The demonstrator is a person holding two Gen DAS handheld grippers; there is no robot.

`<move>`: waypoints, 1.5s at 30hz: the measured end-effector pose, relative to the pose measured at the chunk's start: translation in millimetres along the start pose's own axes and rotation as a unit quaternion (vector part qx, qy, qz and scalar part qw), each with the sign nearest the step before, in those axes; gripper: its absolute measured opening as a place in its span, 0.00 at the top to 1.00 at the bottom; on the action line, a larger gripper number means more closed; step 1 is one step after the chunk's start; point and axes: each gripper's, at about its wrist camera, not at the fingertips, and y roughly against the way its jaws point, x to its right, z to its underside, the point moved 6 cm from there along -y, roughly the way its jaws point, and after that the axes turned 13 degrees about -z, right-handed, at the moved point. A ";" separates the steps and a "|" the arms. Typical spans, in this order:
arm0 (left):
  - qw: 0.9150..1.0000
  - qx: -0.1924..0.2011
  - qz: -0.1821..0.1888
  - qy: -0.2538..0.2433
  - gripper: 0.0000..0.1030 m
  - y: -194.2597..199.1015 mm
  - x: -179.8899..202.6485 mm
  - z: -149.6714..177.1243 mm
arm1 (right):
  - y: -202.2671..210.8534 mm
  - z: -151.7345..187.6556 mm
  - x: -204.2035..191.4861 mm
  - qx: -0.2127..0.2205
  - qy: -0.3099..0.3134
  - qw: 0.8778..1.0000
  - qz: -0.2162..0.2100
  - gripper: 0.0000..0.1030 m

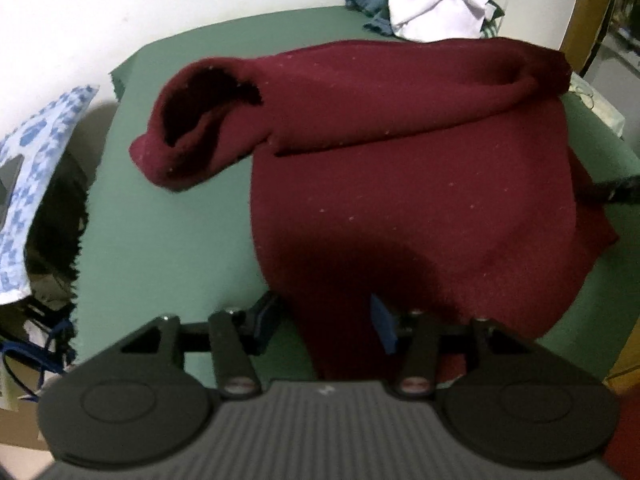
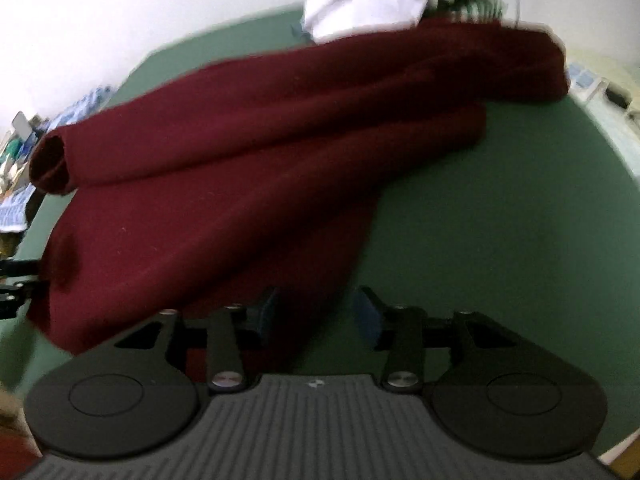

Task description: Fold clothes

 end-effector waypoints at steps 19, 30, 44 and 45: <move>0.994 -0.059 0.074 0.046 0.98 14.4 28.2 2.4 | 114.8 -5.8 26.5 0.075 0.006 0.979 0.188 0.96; 0.991 -0.070 0.115 -0.010 0.98 36.3 68.0 24.6 | 90.1 38.9 87.5 -0.027 -0.019 0.956 0.292 0.96; 0.997 -0.025 0.056 0.049 0.72 10.8 19.3 -24.4 | 107.4 -30.2 98.0 0.095 -0.118 0.975 0.161 0.57; 0.997 -0.032 0.048 0.055 0.72 0.9 24.4 -27.6 | 95.7 -35.4 98.3 0.090 -0.107 0.978 0.155 0.57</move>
